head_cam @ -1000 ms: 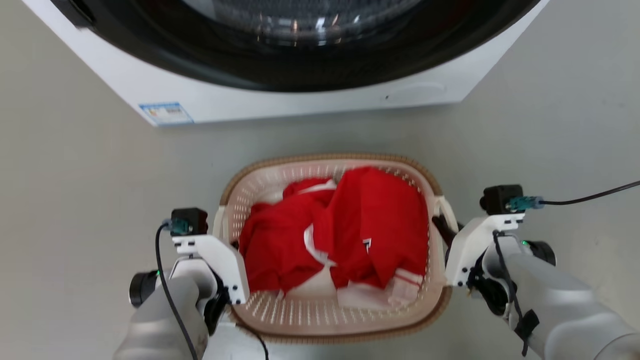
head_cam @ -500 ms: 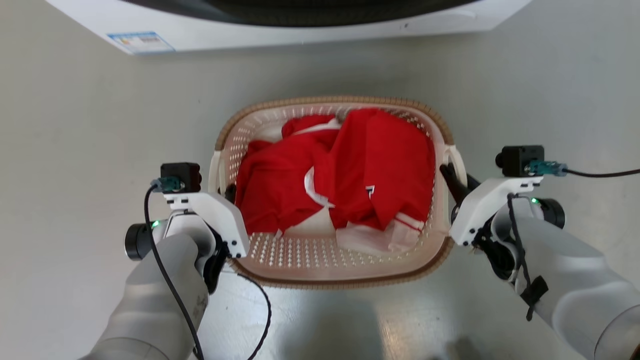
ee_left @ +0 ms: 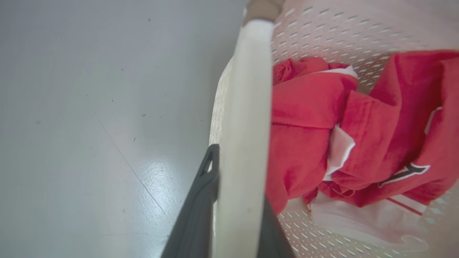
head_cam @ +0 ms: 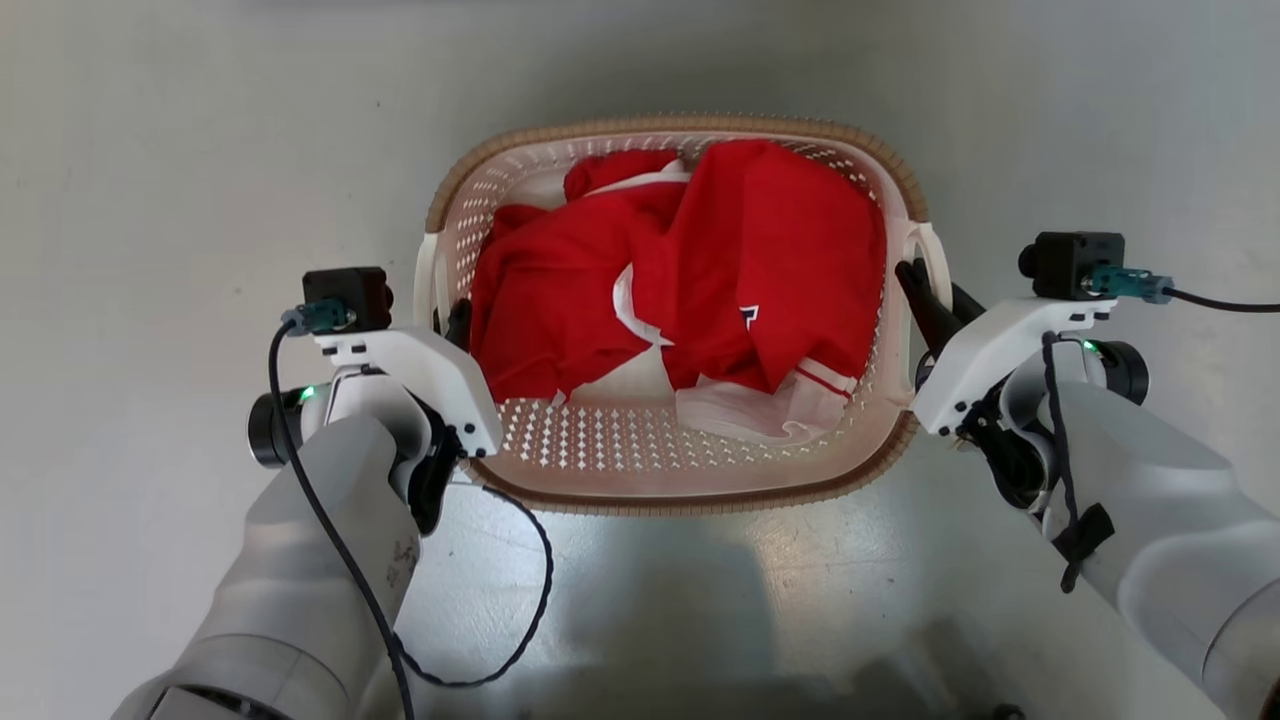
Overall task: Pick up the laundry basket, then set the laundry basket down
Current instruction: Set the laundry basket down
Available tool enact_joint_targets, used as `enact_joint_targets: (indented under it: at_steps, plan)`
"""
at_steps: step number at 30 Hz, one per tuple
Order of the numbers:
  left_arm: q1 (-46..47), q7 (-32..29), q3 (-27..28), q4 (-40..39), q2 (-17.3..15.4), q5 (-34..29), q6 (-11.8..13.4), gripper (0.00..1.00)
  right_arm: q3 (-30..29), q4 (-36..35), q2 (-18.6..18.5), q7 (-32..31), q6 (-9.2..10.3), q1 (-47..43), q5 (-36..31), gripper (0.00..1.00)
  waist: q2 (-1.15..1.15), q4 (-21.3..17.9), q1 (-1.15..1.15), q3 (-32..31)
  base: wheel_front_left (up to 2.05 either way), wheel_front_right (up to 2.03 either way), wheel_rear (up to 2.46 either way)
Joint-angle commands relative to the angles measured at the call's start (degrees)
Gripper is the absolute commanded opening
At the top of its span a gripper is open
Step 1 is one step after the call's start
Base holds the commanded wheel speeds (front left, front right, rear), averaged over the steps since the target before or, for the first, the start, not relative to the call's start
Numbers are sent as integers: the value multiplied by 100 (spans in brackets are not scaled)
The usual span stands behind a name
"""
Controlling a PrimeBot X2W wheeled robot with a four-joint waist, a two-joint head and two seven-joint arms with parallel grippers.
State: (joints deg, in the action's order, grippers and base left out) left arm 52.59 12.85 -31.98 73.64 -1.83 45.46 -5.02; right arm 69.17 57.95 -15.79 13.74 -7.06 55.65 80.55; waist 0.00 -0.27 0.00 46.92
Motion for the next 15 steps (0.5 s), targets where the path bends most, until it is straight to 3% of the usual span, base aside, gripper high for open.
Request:
enact_joint_targets:
  at_steps: [1, 15]
  plan:
    - [101, 110, 47, -91, -105, 87, 40, 0, -39, -99, -60, 117, -43, -133, 9, 0, 0, 31, 0, 141, 0, 0, 0]
    - [265, 178, -154, -90, -105, 301, 73, 0, -461, -136, -106, 125, -43, -81, -251, 0, 0, 66, 0, 387, 0, 0, 0]
